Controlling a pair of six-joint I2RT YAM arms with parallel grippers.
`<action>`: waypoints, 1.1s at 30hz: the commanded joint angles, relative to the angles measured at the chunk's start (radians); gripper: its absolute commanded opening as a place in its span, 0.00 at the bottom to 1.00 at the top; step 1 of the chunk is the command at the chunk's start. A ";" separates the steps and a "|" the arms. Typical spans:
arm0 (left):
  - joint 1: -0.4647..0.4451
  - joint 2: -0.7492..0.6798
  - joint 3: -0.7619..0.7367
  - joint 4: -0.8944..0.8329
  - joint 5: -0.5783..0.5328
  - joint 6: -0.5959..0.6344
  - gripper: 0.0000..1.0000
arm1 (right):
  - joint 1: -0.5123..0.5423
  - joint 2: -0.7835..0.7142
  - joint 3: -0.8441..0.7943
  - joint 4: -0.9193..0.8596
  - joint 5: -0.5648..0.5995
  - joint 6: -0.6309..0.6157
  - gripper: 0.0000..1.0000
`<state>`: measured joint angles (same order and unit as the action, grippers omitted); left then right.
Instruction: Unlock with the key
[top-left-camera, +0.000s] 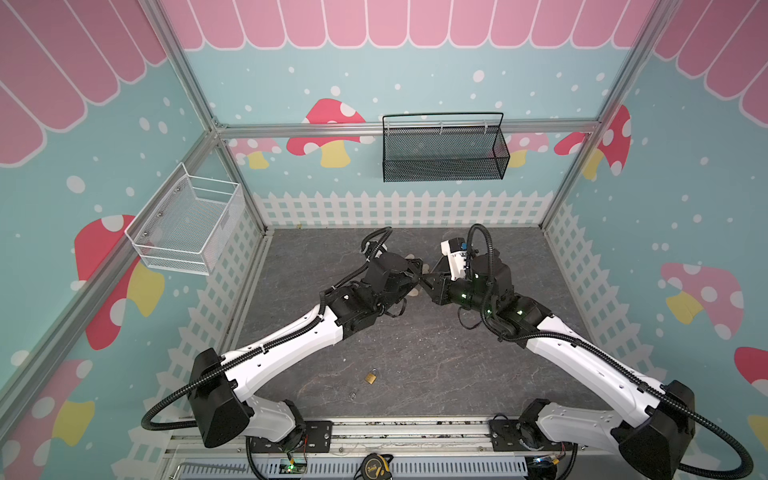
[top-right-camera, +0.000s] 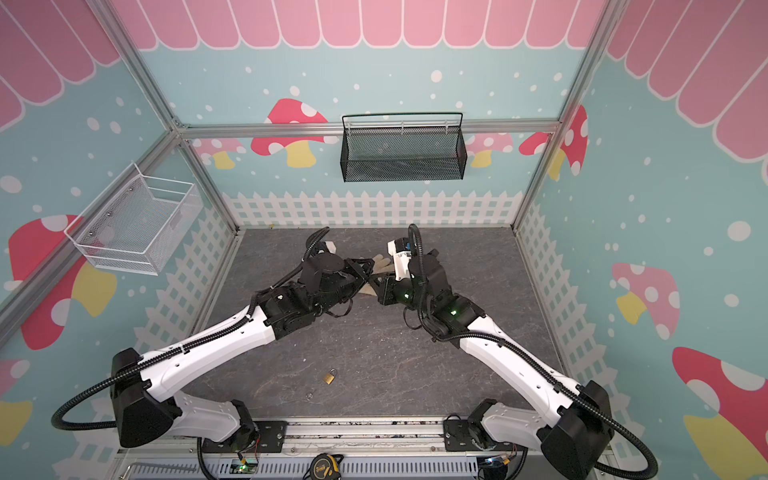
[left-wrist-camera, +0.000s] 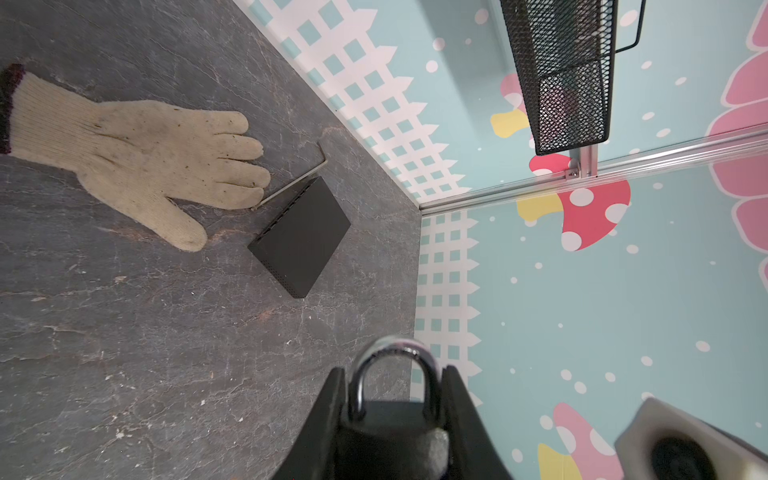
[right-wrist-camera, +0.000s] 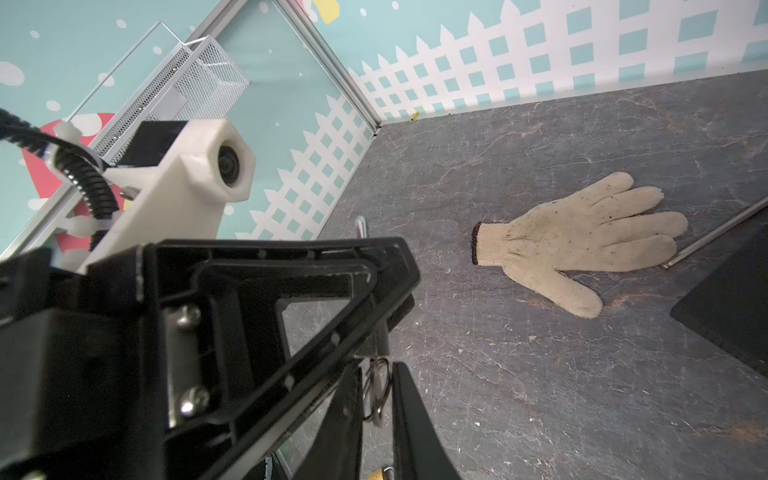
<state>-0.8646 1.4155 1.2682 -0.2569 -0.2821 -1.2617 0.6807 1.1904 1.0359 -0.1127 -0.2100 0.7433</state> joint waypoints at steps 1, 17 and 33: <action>-0.007 -0.036 -0.002 0.036 -0.018 -0.027 0.00 | -0.003 0.012 0.013 -0.013 -0.005 0.012 0.22; -0.011 -0.030 -0.010 0.032 -0.031 -0.025 0.00 | -0.003 0.001 0.024 -0.038 0.008 -0.040 0.08; -0.010 -0.003 -0.018 -0.043 0.032 0.007 0.38 | -0.001 -0.002 0.049 -0.012 0.030 -0.153 0.00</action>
<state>-0.8715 1.4128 1.2671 -0.2520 -0.2775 -1.2678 0.6754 1.1957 1.0508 -0.1532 -0.2043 0.6399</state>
